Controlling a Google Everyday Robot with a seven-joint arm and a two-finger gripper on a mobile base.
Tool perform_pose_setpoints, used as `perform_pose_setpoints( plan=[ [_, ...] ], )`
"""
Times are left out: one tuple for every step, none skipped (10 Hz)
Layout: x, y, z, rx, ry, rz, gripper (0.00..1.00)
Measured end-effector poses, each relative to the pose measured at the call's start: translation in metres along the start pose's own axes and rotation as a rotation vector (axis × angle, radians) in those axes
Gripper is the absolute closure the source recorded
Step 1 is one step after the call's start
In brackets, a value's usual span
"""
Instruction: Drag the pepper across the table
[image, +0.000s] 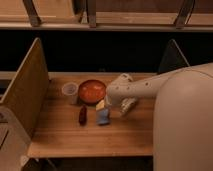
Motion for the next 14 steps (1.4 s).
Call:
perform_pose_setpoints(
  plan=[
    [0.0,0.0,0.0,0.0,0.0,0.0,0.2],
    [0.0,0.0,0.0,0.0,0.0,0.0,0.2],
    [0.0,0.0,0.0,0.0,0.0,0.0,0.2],
    [0.0,0.0,0.0,0.0,0.0,0.0,0.2],
    [0.0,0.0,0.0,0.001,0.001,-0.001,0.2],
    [-0.001,0.001,0.0,0.003,0.001,-0.006,0.2],
    [-0.001,0.008,0.0,0.0,0.003,-0.025,0.2],
    [0.002,0.023,0.004,-0.015,0.011,-0.051,0.2],
    [0.006,0.037,0.006,-0.036,0.019,-0.069,0.2],
    [0.01,0.046,0.009,-0.05,0.026,-0.09,0.2],
    [0.012,0.054,0.011,-0.063,0.029,-0.104,0.2],
    [0.014,0.064,0.015,-0.076,0.034,-0.126,0.2],
    [0.014,0.075,0.018,-0.084,0.033,-0.154,0.2],
    [0.014,0.079,0.018,-0.09,0.033,-0.158,0.2]
  ],
)
